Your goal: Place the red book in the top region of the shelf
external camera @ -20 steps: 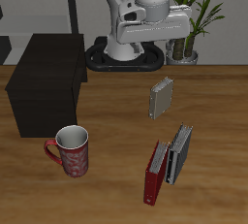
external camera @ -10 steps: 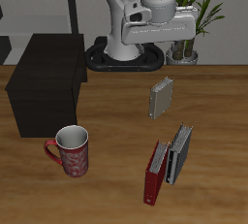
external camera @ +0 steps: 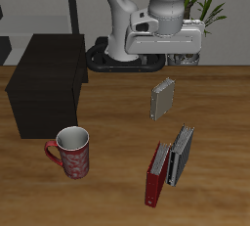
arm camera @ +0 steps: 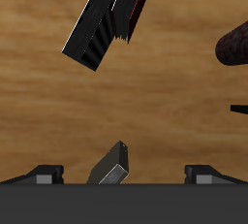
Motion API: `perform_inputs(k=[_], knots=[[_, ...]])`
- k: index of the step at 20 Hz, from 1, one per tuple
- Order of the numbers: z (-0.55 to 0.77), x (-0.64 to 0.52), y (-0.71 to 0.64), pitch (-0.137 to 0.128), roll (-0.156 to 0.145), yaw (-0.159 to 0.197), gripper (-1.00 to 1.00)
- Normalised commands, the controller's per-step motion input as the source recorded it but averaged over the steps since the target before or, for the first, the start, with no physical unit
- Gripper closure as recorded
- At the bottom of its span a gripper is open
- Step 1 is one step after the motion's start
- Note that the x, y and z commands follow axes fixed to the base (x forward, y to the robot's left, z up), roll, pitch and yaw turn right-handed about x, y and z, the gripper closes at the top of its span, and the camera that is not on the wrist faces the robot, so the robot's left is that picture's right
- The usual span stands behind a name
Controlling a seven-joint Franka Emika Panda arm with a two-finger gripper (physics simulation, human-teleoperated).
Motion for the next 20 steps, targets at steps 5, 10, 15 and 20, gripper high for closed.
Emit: perform_inputs(k=[5,10,15,20], knots=[[0.15,0.49,0.0,-0.044,-0.075,-0.02,-1.0],[0.13,0.4,-0.07,-0.021,-0.032,-0.009,-1.0],[0.07,0.56,-0.07,-0.031,0.011,-0.01,-1.0],[0.0,0.48,-0.18,0.0,0.002,-0.037,-1.0]])
